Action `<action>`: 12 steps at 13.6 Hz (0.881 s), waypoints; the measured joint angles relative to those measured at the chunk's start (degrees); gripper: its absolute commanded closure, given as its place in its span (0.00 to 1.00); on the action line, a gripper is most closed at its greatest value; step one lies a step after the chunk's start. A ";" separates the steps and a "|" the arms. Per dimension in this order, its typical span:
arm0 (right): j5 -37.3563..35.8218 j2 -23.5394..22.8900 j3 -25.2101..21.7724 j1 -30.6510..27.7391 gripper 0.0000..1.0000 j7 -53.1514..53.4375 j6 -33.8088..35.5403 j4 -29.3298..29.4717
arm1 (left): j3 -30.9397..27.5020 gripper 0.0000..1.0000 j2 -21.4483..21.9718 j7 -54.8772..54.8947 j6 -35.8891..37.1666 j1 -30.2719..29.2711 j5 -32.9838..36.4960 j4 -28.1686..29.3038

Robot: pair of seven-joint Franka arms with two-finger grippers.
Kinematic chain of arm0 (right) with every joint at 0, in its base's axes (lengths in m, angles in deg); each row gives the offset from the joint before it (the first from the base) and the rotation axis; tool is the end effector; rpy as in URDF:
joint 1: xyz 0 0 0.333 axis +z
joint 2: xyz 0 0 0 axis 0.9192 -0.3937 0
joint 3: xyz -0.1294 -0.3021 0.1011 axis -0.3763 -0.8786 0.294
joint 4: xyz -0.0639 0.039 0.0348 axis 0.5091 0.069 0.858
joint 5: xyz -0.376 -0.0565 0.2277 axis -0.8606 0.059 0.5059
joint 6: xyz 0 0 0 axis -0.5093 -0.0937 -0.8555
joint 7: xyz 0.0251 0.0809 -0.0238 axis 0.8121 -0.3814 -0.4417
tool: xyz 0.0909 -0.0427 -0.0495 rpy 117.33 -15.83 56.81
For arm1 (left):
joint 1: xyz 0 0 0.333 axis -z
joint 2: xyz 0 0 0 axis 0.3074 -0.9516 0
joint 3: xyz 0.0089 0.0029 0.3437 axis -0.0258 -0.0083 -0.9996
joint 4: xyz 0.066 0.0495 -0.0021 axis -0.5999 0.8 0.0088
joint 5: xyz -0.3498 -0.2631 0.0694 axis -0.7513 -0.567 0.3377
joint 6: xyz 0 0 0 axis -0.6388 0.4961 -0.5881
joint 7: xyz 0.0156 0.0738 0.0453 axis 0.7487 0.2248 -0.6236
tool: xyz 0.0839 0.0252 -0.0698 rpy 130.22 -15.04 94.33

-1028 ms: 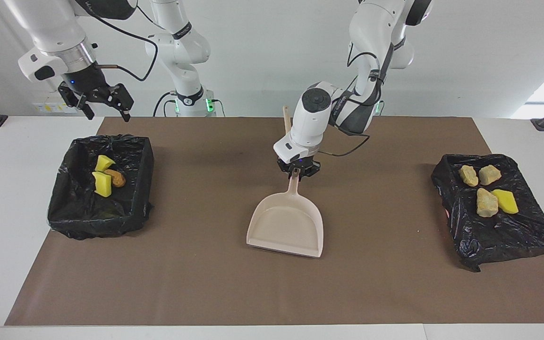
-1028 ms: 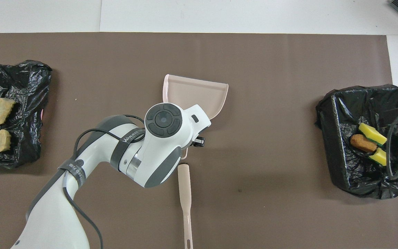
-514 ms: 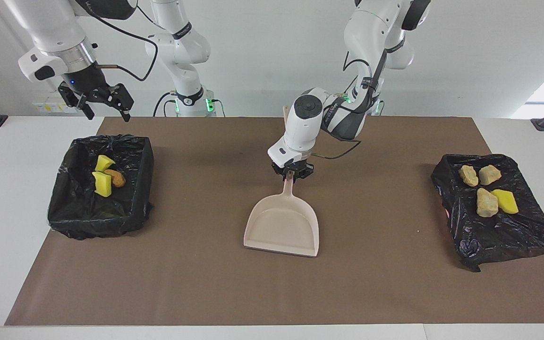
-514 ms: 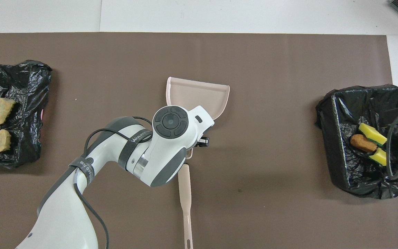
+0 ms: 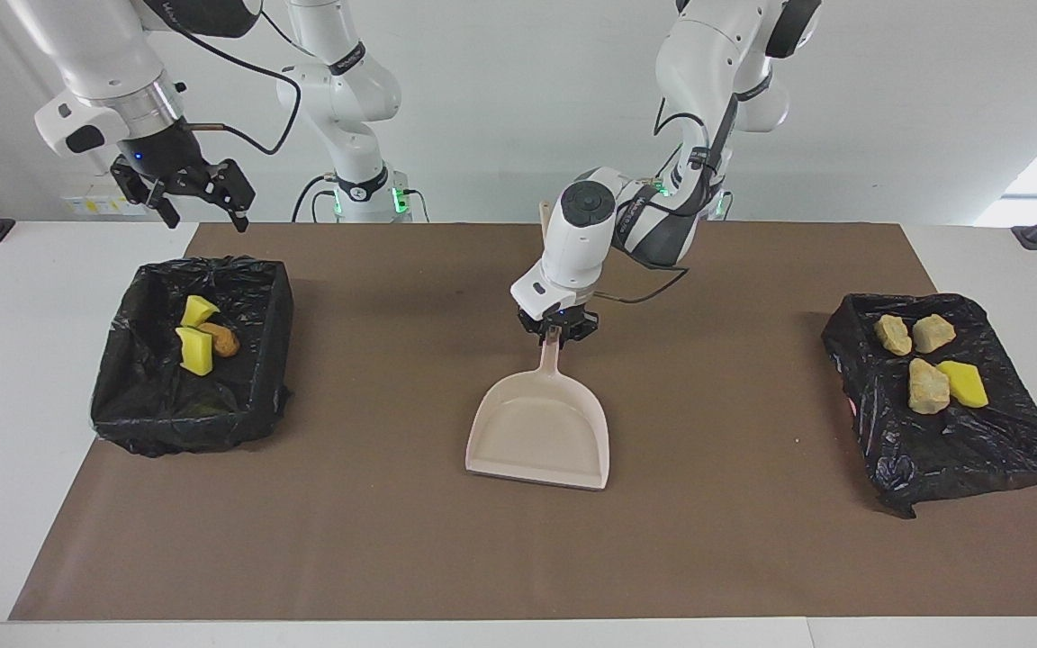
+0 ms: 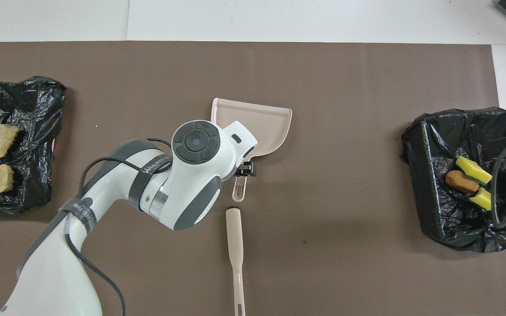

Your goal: Sweep and dump trash in bin

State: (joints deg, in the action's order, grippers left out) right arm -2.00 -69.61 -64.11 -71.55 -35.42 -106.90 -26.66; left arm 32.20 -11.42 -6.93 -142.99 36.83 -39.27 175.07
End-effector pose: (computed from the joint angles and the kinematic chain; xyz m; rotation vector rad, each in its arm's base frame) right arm 0.5800 -0.0520 0.6619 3.1294 -0.1322 -0.0204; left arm 0.5749 -0.3515 0.4236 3.0842 -0.0812 -0.0120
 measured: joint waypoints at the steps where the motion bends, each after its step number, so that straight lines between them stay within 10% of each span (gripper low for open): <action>1: 0.00 0.00 0.00 0.00 0.00 0.00 0.00 0.00 | -0.05 0.00 1.80 1.62 2.08 -1.96 0.01 -0.09; 12: 0.00 0.00 0.00 0.00 0.00 0.00 0.00 0.00 | -0.46 0.00 14.51 29.19 25.06 -22.42 0.01 -2.26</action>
State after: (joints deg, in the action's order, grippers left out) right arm -2.00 -69.61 -64.11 -71.55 -35.42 -106.90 -26.66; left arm 31.73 3.08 22.26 -117.93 14.41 -39.26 172.81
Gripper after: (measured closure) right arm 0.000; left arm 0.000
